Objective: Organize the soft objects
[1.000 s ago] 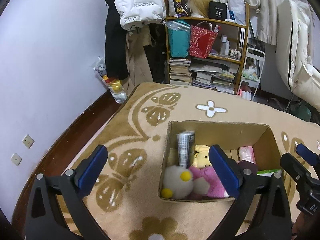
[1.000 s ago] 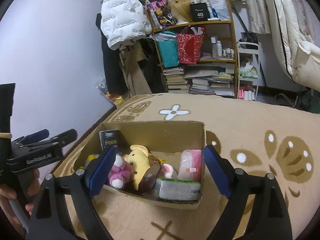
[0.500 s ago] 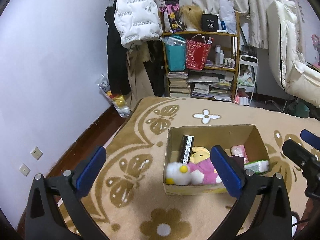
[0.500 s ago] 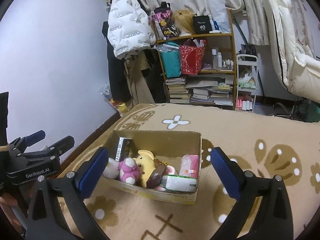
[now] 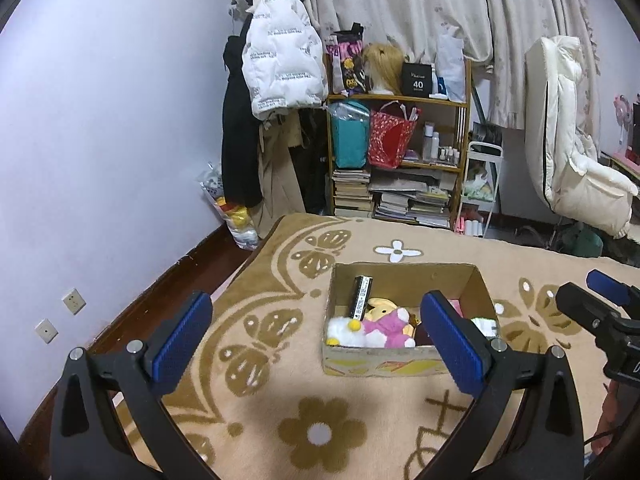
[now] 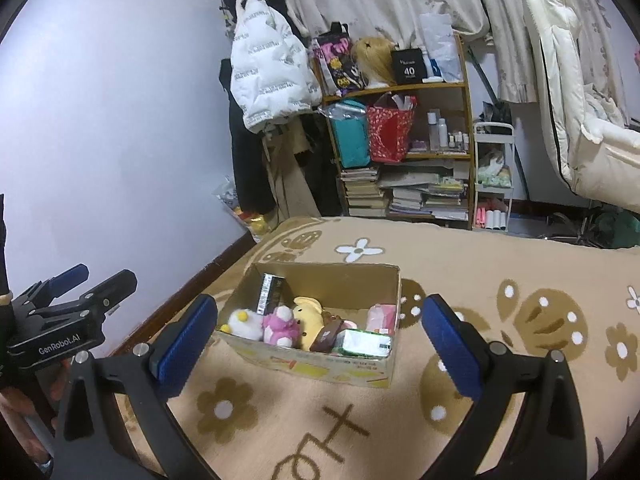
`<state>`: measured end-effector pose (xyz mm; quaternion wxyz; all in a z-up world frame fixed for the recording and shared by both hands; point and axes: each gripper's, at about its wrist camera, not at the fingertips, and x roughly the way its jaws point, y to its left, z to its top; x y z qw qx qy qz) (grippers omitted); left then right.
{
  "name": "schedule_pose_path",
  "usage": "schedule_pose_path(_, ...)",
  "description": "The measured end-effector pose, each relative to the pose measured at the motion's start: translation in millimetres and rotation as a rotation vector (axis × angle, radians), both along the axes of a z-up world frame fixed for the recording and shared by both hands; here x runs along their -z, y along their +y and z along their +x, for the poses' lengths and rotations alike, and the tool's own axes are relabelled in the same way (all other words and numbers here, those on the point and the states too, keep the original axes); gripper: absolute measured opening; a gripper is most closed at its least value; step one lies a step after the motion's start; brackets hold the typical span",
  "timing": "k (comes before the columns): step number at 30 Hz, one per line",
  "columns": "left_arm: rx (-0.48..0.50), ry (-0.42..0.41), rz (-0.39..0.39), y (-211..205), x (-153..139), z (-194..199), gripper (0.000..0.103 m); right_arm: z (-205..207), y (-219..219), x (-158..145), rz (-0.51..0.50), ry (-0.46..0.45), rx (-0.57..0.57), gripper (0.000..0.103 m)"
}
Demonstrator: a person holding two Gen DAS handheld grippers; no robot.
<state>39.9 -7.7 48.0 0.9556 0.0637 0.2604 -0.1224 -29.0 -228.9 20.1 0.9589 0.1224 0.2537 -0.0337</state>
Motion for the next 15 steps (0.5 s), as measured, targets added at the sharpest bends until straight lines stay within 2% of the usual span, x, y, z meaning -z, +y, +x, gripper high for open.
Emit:
schedule_pose_path(4,0.005,-0.022,0.017,4,0,-16,0.103,-13,6,0,-0.020,-0.024,-0.001,0.103)
schedule_pose_path(9,0.019,-0.004,-0.018,8,8,-28,0.103,-25,11,8,-0.021,-0.050,0.003,0.103)
schedule_pose_path(15,0.010,0.002,-0.008,9,22,-31,0.103,-28,10,25,-0.003,-0.040,0.009,0.103)
